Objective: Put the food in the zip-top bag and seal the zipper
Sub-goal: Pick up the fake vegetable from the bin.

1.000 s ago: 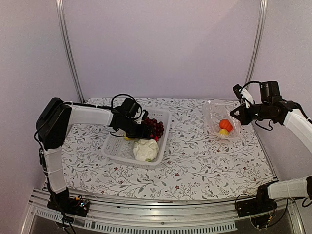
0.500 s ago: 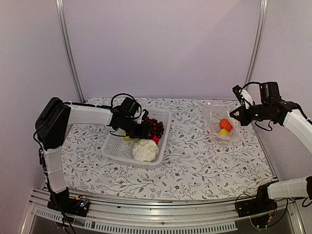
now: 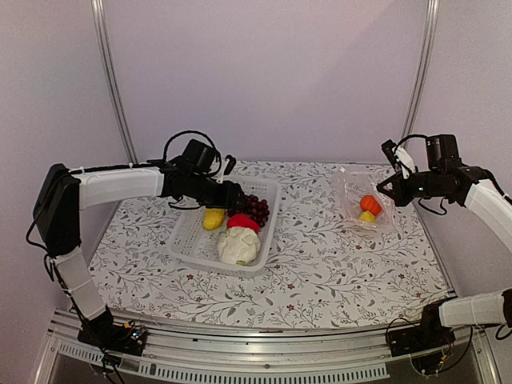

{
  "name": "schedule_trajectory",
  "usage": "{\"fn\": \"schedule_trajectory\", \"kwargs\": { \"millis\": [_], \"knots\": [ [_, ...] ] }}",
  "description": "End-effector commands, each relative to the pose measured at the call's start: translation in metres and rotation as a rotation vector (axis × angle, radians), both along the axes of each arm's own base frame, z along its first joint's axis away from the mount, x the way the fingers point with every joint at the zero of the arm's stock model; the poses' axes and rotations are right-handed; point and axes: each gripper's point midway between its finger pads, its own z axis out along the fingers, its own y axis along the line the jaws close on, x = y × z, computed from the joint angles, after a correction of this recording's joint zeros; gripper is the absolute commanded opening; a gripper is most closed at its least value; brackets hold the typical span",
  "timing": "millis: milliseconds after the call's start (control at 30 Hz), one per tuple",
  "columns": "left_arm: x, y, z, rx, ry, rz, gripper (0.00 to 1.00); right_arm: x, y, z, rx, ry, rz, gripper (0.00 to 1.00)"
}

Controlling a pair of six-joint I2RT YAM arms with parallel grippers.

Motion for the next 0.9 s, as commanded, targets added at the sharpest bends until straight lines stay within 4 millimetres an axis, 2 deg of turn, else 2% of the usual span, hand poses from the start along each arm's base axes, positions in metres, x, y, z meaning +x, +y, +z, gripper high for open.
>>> {"fn": "schedule_trajectory", "kwargs": {
  "millis": [0,167,367,633,867],
  "knots": [
    [0.001,0.022,-0.018,0.090,0.022,0.055,0.69,0.000,-0.001,-0.002,0.002,-0.005,0.001,0.00],
    [-0.003,0.024,-0.044,0.114,0.075,0.052,0.77,-0.003,-0.002,-0.004,0.001,-0.004,-0.001,0.00],
    [-0.011,0.011,-0.063,0.087,0.127,-0.018,0.85,-0.004,-0.002,-0.003,-0.001,-0.009,-0.002,0.00],
    [-0.009,0.006,-0.086,0.074,0.181,-0.035,0.85,-0.006,-0.002,-0.006,0.000,-0.002,-0.001,0.00],
    [-0.005,0.002,-0.103,0.076,0.207,-0.037,0.77,-0.005,-0.002,-0.007,0.000,0.001,-0.001,0.00]
  ]
}}
